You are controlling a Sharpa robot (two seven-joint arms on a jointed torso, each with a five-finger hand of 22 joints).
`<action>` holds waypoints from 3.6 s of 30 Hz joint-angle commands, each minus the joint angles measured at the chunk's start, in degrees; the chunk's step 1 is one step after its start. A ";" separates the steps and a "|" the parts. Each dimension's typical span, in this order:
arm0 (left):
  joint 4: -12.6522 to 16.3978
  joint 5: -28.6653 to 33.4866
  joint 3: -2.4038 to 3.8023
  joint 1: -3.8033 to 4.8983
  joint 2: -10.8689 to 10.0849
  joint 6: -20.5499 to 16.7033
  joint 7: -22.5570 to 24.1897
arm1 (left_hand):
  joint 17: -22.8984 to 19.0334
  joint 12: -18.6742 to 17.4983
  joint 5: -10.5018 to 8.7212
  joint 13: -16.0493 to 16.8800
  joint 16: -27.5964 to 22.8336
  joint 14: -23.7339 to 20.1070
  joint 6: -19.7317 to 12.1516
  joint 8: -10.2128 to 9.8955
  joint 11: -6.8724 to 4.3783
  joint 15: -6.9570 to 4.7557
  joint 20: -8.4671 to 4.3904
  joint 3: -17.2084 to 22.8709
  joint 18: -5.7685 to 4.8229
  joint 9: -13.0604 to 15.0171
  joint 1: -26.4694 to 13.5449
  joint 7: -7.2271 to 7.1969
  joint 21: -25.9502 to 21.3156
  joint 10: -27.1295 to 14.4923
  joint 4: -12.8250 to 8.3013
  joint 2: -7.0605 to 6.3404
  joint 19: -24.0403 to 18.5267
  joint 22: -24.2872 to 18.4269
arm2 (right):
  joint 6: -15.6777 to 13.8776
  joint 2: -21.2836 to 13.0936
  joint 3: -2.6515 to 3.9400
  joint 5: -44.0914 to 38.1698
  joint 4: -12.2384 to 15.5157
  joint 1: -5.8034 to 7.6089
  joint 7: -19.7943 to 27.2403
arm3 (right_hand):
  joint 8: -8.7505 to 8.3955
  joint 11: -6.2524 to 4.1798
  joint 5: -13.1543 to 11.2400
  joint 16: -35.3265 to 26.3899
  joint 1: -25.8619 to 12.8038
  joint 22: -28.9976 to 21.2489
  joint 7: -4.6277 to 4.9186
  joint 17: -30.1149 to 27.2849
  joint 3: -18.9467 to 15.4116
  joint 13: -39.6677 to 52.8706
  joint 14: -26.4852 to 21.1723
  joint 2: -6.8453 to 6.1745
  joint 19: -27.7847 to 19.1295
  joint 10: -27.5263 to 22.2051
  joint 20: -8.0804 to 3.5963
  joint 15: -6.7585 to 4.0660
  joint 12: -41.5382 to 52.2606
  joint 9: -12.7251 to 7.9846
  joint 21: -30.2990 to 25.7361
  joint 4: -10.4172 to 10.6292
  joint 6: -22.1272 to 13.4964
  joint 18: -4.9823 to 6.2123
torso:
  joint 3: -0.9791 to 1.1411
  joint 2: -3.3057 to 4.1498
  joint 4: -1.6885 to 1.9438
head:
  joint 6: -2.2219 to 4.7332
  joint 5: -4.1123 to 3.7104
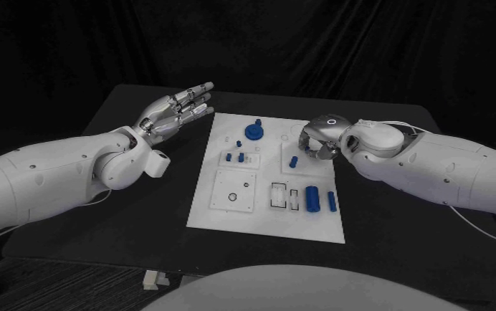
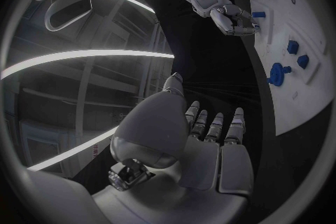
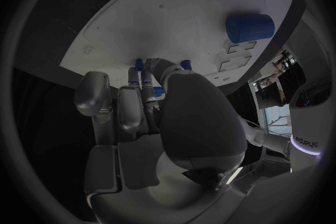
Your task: Assemble the parts on the task board
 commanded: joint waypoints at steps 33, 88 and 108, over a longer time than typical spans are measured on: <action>0.18 0.49 0.05 -0.65 0.58 1.53 5.36 | 0.79 1.00 5.79 0.17 2.95 3.61 1.53 0.36 1.04 1.75 0.74 1.69 0.47 0.21 4.23 1.34 1.91 0.25 -1.77 0.15 4.90 3.33 | -5.39 -0.75 0.04 0.48 -0.32 -0.36 2.16 | 3.43 -0.71 -0.23 0.39 1.33 8.27 1.43 0.20 1.27 0.88 0.63 1.48 0.53 6.55 -0.42 0.17 0.95 6.05 2.31 -5.81 2.58 -0.29 | -0.03 -0.10 0.01 | 0.00 0.33; -0.75 0.49 0.05 -1.24 1.51 2.46 4.12 | 0.93 0.91 6.43 0.17 3.67 4.45 1.28 0.32 1.59 2.46 0.87 2.34 0.28 0.19 4.88 1.51 2.12 0.25 -2.45 0.44 5.72 3.46 | -3.34 2.78 0.03 0.48 16.48 -0.19 0.12 | 2.65 -0.37 -0.15 0.96 1.38 8.39 2.15 0.98 1.84 1.07 1.05 1.47 0.62 8.82 0.42 0.91 0.71 6.53 3.40 -6.63 2.66 -0.31 | -0.11 -0.03 0.06 | 0.00 1.57; -0.87 0.49 0.05 -1.39 1.48 2.82 3.85 | 0.90 0.86 5.74 0.17 3.78 4.41 2.48 0.57 1.31 2.70 0.85 2.47 0.05 0.35 4.43 2.59 2.10 0.22 -2.11 0.71 5.96 3.15 | -2.58 5.64 0.03 0.48 16.09 -1.82 -0.97 | 2.03 -0.23 0.18 0.92 1.52 8.30 2.32 0.88 2.09 1.04 1.04 1.40 0.47 8.75 0.51 1.00 0.39 6.32 3.17 -6.95 2.15 -0.23 | -0.08 -0.10 0.01 | 0.00 2.32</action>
